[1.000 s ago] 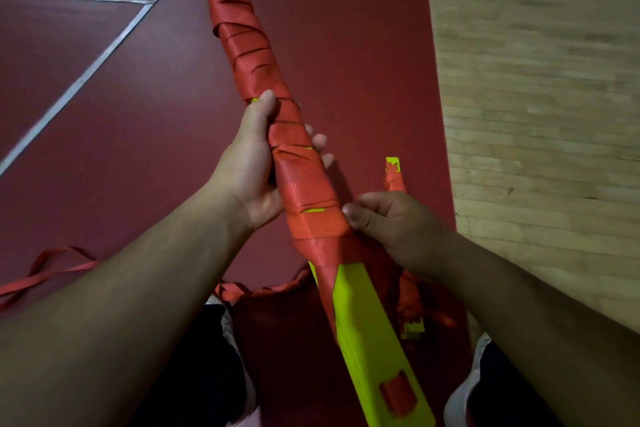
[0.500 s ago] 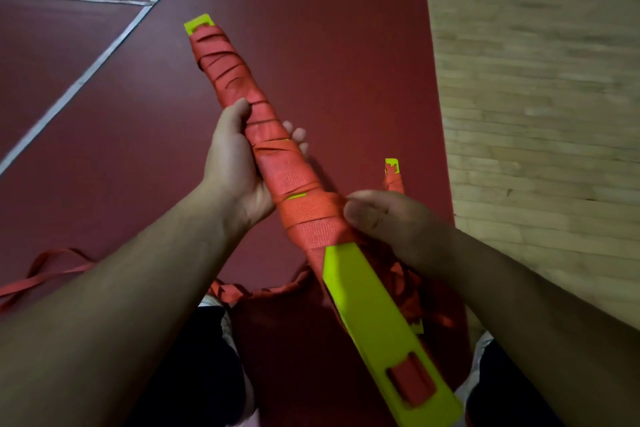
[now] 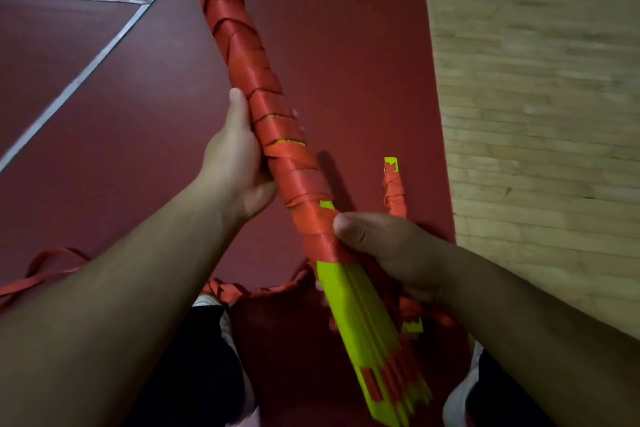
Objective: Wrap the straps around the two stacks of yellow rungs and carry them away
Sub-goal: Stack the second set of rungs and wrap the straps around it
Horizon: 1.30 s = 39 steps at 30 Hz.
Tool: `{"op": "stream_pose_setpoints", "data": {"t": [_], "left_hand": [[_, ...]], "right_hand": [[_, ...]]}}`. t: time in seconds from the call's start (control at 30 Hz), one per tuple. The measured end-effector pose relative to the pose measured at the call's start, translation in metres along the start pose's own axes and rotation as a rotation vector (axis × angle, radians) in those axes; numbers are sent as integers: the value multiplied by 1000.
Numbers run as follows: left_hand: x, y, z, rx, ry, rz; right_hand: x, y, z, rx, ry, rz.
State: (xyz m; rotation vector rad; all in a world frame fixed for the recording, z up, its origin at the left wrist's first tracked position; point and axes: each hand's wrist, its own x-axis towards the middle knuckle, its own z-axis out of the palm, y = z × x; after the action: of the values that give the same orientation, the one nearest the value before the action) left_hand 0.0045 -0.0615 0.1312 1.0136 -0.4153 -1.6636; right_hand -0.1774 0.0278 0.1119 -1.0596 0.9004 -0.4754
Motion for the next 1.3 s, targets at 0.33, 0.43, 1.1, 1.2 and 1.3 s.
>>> {"op": "stream_pose_setpoints", "data": {"t": [0.33,0.43,1.1,1.2,1.3], "left_hand": [[3,-17,-4,292,227,5],[5,-19,-4,297,228,20],[4,-19,-6,399,157,65],[4,-17,-7,405,153,66],[2,-16,-6,391,151,44]], "right_hand": [[7,-9,-7,-969,158,-66],[4,-16,-13,-1060,137,-14],[1,-13,-23,-995,162,-128],[0,-15,-23,-880,144,-100],[-3,-17,-22,-804,105,-107]]}}
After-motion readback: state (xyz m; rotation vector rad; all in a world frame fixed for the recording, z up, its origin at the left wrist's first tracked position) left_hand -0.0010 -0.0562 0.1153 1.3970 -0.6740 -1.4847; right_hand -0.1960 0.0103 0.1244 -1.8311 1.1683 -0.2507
